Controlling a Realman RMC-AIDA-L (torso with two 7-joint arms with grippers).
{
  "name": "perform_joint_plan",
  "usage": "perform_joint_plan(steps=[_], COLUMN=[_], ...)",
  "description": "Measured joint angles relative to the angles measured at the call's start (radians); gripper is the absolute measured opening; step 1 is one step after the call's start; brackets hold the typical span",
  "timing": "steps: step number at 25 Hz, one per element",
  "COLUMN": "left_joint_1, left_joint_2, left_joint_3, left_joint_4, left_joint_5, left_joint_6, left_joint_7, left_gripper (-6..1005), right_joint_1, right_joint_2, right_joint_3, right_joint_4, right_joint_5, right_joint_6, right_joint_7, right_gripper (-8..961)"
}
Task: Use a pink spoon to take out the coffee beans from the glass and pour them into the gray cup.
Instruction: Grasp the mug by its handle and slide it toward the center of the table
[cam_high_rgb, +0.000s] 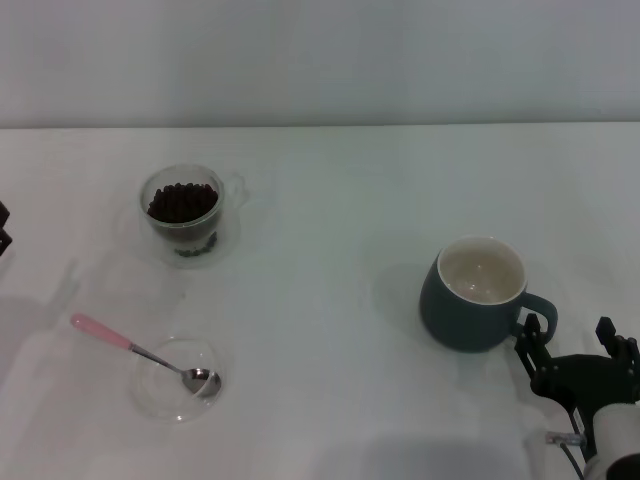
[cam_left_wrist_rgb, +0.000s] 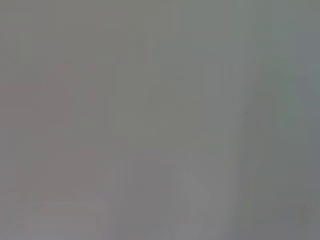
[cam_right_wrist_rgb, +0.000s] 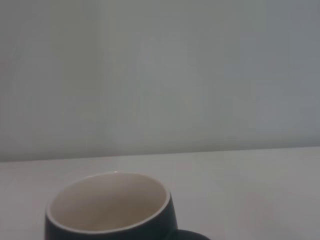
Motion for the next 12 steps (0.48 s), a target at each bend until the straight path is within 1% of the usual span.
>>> perform_joint_plan(steps=[12], left_joint_1=[-0.002], left_joint_2=[0.000], left_joint_3=[0.000], left_joint_4=[0.001], left_joint_5=[-0.019], left_joint_6=[0.000], left_joint_7=[0.000], left_gripper=[855], right_joint_1=[0.033], right_joint_2=[-0.002], right_joint_3=[0.059], right_joint_4=[-0.056], right_joint_5=[0.000], right_joint_6=[0.079], right_joint_7=[0.007], right_gripper=[722])
